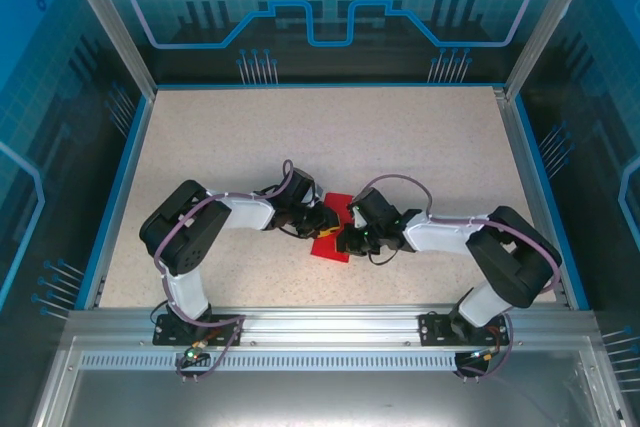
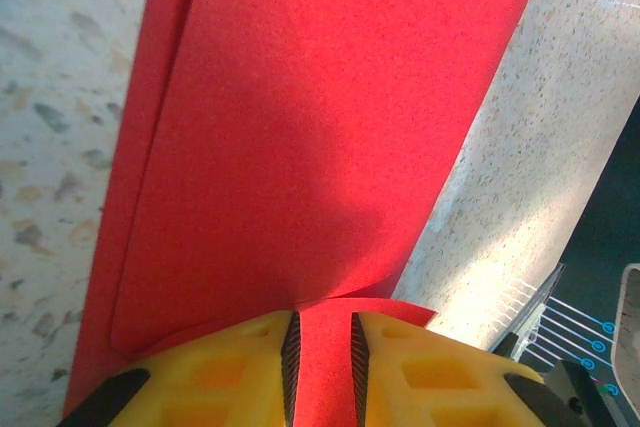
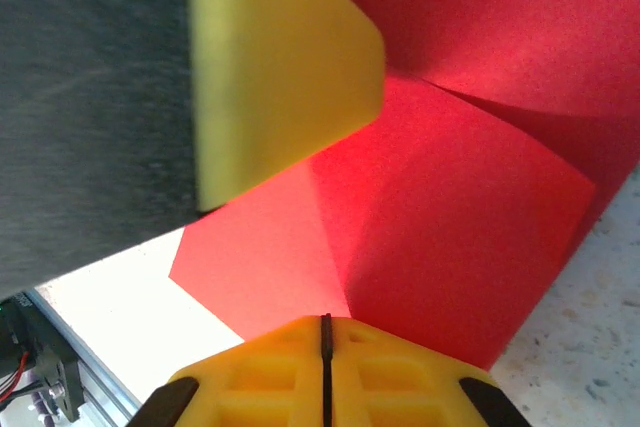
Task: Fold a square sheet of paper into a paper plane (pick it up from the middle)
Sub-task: Fold the triangle a second time at the center of the table.
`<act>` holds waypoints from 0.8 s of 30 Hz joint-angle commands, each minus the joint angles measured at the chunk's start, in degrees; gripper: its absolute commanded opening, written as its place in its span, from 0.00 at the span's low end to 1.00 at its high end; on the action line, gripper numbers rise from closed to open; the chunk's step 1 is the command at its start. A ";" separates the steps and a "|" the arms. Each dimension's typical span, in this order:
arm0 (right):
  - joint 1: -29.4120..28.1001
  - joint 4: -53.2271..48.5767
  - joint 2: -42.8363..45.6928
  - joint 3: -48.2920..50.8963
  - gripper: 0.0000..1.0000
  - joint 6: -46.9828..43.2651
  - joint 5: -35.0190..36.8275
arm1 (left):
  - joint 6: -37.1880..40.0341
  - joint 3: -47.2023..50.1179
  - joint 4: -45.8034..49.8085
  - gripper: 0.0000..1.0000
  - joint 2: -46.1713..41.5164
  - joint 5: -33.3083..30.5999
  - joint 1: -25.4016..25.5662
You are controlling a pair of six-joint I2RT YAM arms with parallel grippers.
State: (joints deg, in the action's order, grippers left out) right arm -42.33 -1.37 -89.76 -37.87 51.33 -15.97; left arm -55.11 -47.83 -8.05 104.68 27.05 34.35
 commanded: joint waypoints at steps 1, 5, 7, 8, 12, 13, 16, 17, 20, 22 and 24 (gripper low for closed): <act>0.53 0.48 -1.12 0.10 0.08 1.61 -1.57 | 1.64 1.49 2.33 0.24 2.26 -0.08 0.52; 0.58 -0.75 -1.27 1.16 0.09 1.97 -1.61 | 1.64 1.59 2.34 0.24 2.36 -0.16 0.54; 0.58 0.39 -1.20 2.33 0.09 2.32 -2.11 | 1.61 1.53 2.29 0.24 2.59 -0.20 0.51; 0.59 0.52 -1.18 2.72 0.09 2.41 -2.25 | 1.64 1.60 2.34 0.24 2.64 -0.18 0.53; 0.78 -1.27 -1.17 2.99 0.09 1.91 -0.80 | 1.60 1.56 2.33 0.24 2.73 -0.24 0.51; 0.87 -1.10 -1.28 3.31 0.10 1.80 -0.77 | 1.50 1.52 2.42 0.24 2.83 -0.29 0.52; 1.22 -1.38 -1.32 3.33 0.10 1.62 -1.41 | 1.58 1.47 2.47 0.23 2.98 -0.26 0.47; 1.31 -1.38 -1.03 3.33 0.10 1.72 -1.61 | 1.51 1.51 2.55 0.23 2.98 -0.30 0.47; 1.33 -0.49 0.91 3.43 0.10 2.14 -2.71 | 1.54 1.58 2.45 0.23 3.07 -0.26 0.47; 1.28 -0.52 1.64 3.33 0.11 2.28 -3.43 | 1.44 1.69 2.36 0.23 3.07 -0.32 0.54; 1.39 -1.01 1.39 3.37 0.11 2.45 -3.88 | 1.42 1.69 2.34 0.24 3.07 -0.27 0.54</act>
State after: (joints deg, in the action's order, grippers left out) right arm -41.58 -0.60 -89.27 -35.27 52.97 -17.89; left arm -54.98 -47.83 -8.47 104.95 27.33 34.35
